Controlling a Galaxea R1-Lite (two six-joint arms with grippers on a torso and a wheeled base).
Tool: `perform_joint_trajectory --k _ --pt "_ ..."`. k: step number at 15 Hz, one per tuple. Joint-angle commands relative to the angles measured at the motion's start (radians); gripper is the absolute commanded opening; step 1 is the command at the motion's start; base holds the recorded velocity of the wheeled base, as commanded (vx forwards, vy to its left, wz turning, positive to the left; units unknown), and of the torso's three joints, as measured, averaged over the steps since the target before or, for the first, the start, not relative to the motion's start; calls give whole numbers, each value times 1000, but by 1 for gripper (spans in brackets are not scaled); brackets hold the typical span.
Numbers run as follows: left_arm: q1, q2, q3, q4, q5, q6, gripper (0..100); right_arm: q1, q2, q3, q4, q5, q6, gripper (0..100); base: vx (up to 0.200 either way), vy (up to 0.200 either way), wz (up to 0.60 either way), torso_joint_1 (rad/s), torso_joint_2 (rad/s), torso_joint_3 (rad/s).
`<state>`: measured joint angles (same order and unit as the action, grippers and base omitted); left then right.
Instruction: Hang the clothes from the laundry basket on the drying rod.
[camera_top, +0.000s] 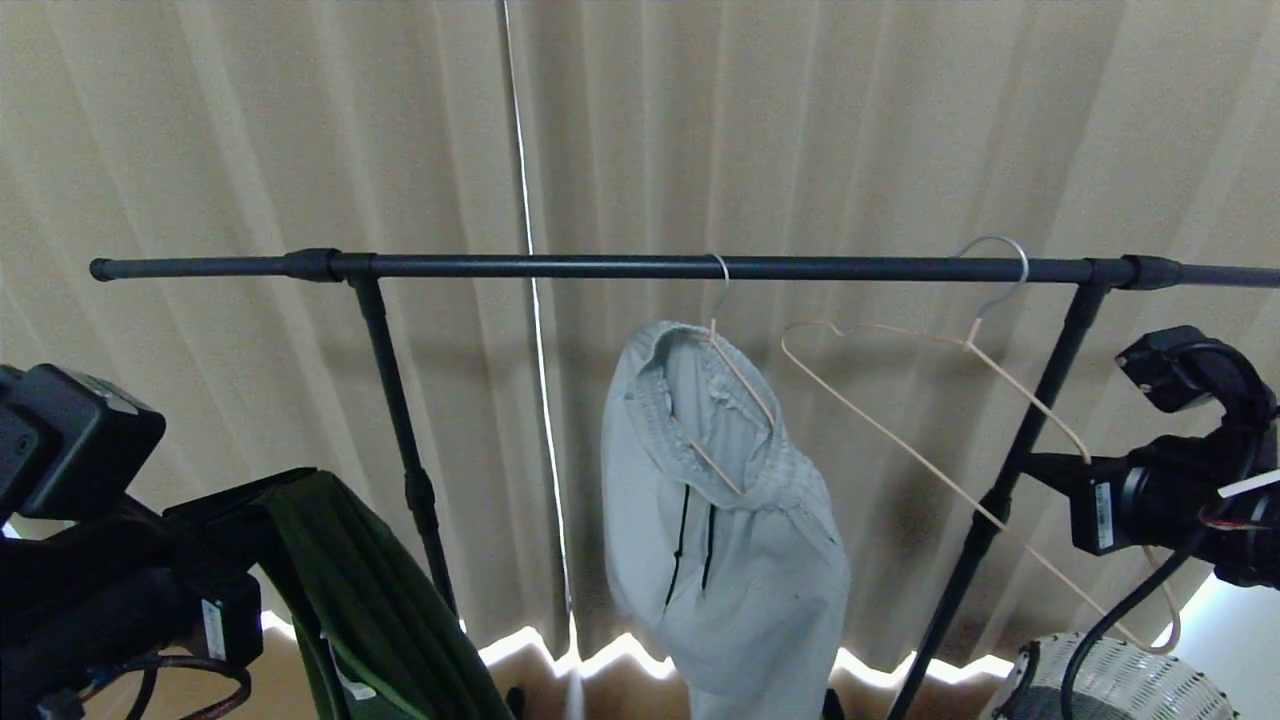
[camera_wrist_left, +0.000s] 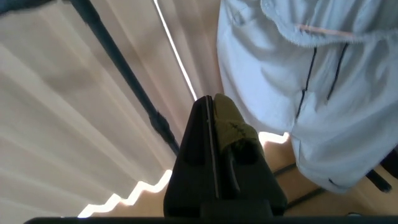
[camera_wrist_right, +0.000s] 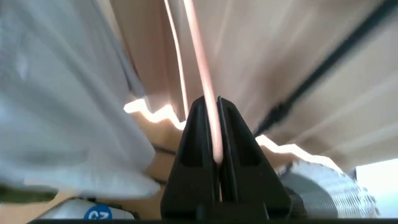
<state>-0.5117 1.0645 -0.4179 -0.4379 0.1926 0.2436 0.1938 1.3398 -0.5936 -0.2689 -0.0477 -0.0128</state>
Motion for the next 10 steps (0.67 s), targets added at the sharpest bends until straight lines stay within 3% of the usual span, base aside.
perform_joint_trajectory --k 1,8,10 --pt "1 0 5 -1 1 0 0 1 -60 29 -1 2 -1 0 -200 0 0 -2 7 2" --pt "-1 0 7 -7 1 22 0 6 -103 64 -3 5 0 0 -200 0 0 -2 1 4" --pt "-1 2 11 -9 -1 22 0 13 -108 57 -6 11 4 0 0 0 0 0 0 0"
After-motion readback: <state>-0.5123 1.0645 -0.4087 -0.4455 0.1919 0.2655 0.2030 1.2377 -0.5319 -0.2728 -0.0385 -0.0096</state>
